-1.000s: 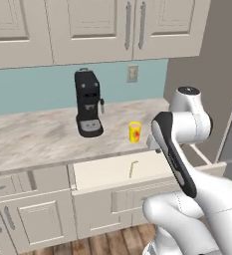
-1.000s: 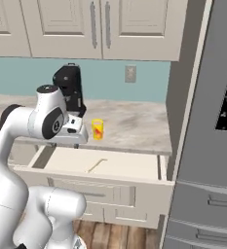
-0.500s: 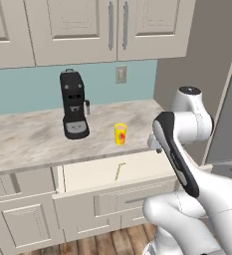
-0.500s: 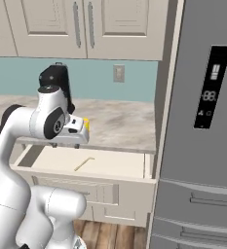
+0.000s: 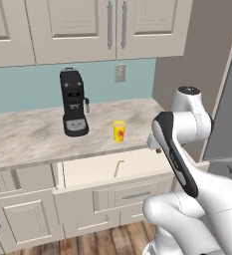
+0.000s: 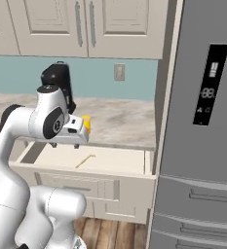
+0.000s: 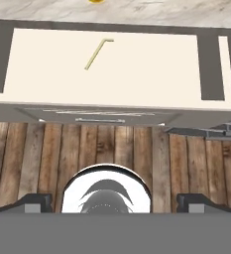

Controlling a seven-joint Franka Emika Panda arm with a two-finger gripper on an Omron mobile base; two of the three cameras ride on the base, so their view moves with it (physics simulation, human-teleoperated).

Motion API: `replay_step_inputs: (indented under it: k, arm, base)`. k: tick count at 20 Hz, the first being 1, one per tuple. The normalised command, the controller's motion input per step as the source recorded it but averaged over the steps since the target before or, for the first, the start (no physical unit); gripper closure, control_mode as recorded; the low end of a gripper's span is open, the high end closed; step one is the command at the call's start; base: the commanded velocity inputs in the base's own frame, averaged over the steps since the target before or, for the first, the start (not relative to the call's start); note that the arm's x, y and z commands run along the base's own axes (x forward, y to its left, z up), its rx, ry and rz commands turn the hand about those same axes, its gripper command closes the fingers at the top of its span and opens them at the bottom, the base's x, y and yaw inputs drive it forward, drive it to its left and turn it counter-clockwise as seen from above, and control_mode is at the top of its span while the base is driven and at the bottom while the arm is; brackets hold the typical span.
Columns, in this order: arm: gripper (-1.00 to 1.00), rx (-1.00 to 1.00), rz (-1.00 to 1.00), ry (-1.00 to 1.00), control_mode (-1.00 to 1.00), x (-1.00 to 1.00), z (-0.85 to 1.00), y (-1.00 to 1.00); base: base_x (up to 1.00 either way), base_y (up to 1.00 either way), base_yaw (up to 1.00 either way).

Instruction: Pick up the straw from the right drawer and put it inside the smoothie cup.

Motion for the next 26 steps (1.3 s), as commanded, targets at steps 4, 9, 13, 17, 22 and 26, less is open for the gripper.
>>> replay_step_inputs:
  k: [4, 9, 13, 17, 22, 26]
  arm:
    - [-1.00, 0.00, 0.00, 0.00, 1.00, 0.00, 0.00, 0.00]
    - [-1.00, 0.00, 0.00, 0.00, 1.00, 0.00, 0.00, 0.00]
    - [-1.00, 0.00, 0.00, 0.00, -1.00, 0.00, 0.00, 0.09]
    - [-1.00, 0.00, 0.00, 0.00, -1.00, 0.01, 0.00, 0.01]
    - [-1.00, 0.00, 0.00, 0.00, -1.00, 0.03, -0.07, 0.01]
    - [-1.00, 0.00, 0.00, 0.00, -1.00, 0.20, -0.19, 0.07]
  base:
    - [-0.36, 0.05, 0.00]
    - [-0.23, 0.23, 0.00]
    - [-0.06, 0.17, 0.00]
    - [0.00, 0.00, 0.00]
    - [0.00, 0.00, 0.00]
    - [0.00, 0.00, 0.00]
